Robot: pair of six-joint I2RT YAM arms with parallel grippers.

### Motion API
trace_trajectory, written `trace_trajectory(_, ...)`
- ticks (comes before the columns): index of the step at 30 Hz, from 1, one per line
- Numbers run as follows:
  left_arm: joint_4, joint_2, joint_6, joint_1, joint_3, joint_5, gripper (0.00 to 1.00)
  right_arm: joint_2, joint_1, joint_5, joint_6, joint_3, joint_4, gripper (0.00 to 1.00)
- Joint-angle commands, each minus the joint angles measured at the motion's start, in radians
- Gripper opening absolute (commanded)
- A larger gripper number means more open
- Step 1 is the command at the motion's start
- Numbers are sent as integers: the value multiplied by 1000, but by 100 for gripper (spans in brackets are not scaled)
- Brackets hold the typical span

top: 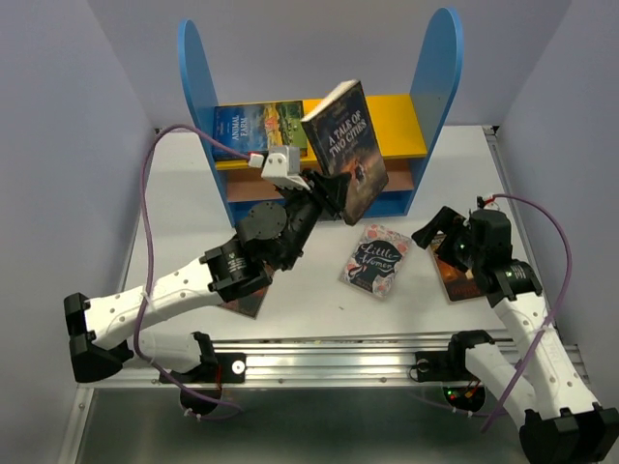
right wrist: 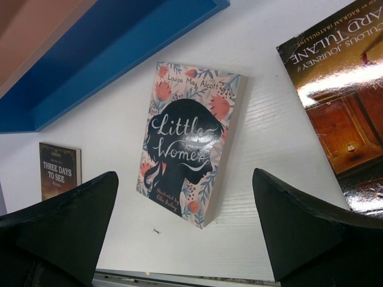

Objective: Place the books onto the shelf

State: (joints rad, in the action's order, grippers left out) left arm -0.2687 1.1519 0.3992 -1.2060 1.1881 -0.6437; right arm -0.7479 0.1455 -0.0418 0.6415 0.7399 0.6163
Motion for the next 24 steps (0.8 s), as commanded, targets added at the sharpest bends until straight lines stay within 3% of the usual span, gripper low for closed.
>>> trace_trajectory(1, -299, -11, 14, 182, 90, -88, 0, -31, 2, -45, -19, 41, -66, 100)
trace_trajectory(9, -299, 98, 274, 368, 151, -221, 0, -62, 2, -92, -29, 52, -98, 100)
trace_trajectory(14, -319, 138, 415, 411, 154, -384, 0, -71, 2, -102, -57, 64, -98, 100)
trace_trajectory(24, -181, 196, 685, 456, 175, -479, 0, -114, 2, -121, -69, 78, -105, 100)
